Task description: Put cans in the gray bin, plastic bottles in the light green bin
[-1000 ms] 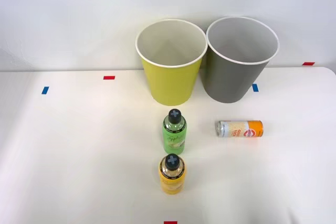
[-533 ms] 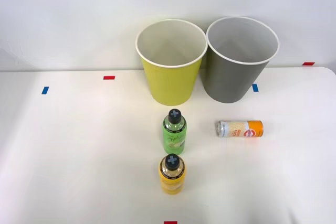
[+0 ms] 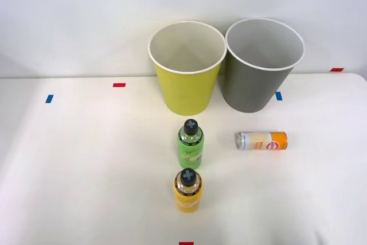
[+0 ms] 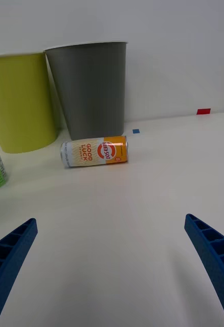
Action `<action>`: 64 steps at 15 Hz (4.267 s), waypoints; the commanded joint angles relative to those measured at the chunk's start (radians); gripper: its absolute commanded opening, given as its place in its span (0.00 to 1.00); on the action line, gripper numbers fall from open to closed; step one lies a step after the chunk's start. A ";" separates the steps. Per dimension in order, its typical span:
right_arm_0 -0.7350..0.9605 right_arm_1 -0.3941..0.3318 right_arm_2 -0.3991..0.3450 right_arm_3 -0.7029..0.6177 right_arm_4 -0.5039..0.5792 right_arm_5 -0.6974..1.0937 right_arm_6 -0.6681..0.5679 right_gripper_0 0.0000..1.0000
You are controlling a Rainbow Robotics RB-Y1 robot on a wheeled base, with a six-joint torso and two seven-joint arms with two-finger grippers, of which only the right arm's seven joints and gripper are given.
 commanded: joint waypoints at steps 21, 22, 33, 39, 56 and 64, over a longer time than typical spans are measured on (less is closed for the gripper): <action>-0.054 -0.178 0.018 -0.669 -0.189 1.215 -0.041 1.00; -0.072 -0.193 0.018 -0.676 -0.196 1.259 -0.103 1.00; -0.299 -0.345 0.017 -0.956 -0.351 2.028 -0.730 1.00; -0.538 -0.442 0.017 -0.956 -0.483 2.301 -1.104 1.00; -1.143 -0.548 0.193 -0.592 -0.632 2.534 -1.681 1.00; -1.295 -0.535 0.212 -0.407 -0.716 2.640 -1.712 1.00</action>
